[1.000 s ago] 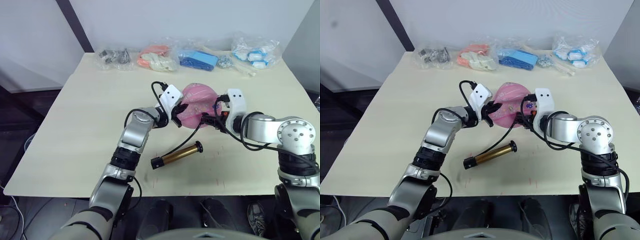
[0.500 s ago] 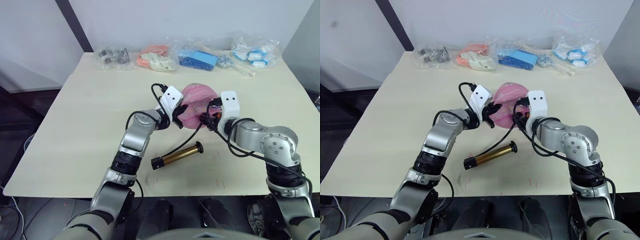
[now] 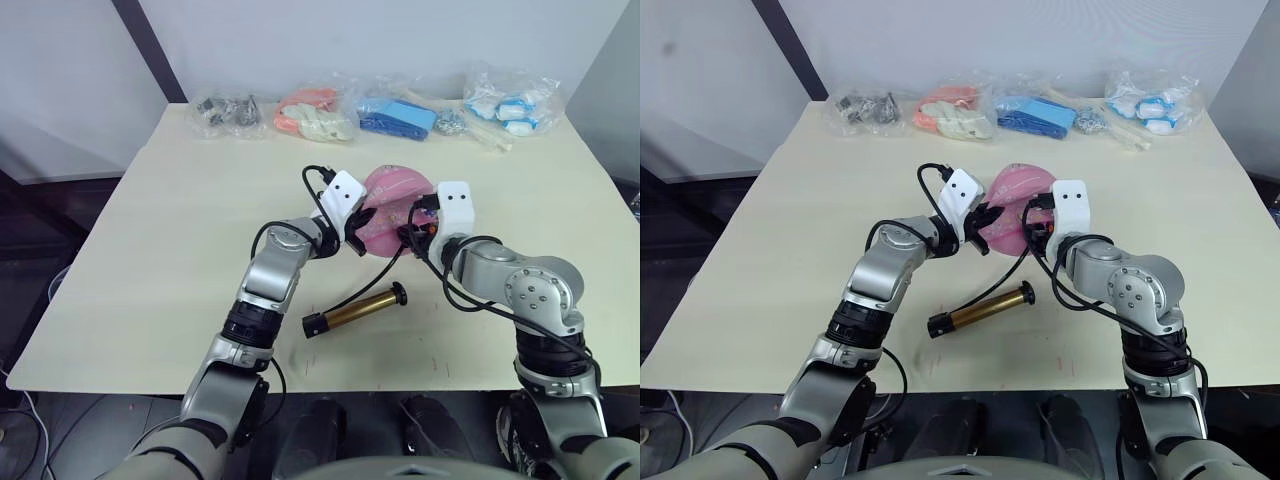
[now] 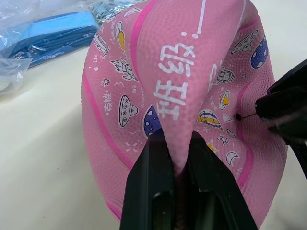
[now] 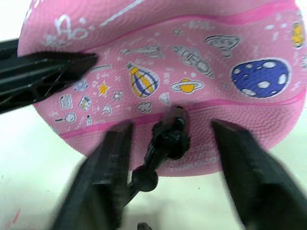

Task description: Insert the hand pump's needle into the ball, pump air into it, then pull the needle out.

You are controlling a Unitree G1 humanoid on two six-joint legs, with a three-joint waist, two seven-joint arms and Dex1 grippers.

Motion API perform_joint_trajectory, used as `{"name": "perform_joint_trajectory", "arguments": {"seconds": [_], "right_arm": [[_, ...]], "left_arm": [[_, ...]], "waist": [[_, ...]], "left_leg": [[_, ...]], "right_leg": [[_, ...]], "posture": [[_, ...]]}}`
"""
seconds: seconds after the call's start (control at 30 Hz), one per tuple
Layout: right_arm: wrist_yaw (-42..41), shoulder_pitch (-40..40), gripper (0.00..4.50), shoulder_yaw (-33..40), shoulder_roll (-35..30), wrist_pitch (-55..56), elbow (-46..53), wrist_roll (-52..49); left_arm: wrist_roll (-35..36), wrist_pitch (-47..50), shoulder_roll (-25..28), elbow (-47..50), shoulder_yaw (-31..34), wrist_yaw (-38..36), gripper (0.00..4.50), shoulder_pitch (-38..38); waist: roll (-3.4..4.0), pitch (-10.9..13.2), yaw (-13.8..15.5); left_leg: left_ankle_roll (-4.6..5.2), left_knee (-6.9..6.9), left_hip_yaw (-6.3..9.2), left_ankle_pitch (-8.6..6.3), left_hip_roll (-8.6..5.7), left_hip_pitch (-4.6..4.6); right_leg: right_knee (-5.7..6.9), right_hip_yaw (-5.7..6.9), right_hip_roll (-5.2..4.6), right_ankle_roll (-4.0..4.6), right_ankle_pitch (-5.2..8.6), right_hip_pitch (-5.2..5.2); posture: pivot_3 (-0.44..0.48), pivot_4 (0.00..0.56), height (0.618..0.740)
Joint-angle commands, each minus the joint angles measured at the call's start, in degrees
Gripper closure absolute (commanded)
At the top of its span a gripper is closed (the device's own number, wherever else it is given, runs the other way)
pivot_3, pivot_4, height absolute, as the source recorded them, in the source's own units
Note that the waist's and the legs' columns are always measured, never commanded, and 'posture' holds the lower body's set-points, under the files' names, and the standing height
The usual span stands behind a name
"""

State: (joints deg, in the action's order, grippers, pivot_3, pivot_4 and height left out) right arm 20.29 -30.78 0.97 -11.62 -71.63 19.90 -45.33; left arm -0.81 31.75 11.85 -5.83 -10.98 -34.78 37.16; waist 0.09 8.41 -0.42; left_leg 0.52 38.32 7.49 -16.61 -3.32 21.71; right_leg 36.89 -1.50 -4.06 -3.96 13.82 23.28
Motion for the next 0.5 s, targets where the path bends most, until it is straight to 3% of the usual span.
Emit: {"name": "perform_joint_trajectory", "arguments": {"seconds": [0.03,0.5], "right_arm": [[-1.44,-0.41,4.2,1.27,0.76,-0.43,2.86,1.68],[-8.75,-0.61,4.23,-0.7,-1.28,-5.01,3.96,8.33]], "left_arm": [[-0.04,0.94,-0.25,-2.27,-2.41,-0.47,4.5,-1.24],[-0.06,0.13,-0.09,-3.55,-2.31,-0.51,4.5,-0.86]], "waist": [[0.0,-0.01,0.0],[0.01,-0.01,0.1]], "left_leg": [[0.0,0.0,-0.01,0.0,-0.02,0.0],[-0.02,0.01,0.03,0.02,-0.12,0.0]], "right_leg": [[0.01,0.0,0.0,0.0,0.0,0.0],[0.03,0.01,-0.02,0.0,0.0,0.0]], "posture": [[0.0,0.15,0.74],[0.0,0.15,0.74]]}}
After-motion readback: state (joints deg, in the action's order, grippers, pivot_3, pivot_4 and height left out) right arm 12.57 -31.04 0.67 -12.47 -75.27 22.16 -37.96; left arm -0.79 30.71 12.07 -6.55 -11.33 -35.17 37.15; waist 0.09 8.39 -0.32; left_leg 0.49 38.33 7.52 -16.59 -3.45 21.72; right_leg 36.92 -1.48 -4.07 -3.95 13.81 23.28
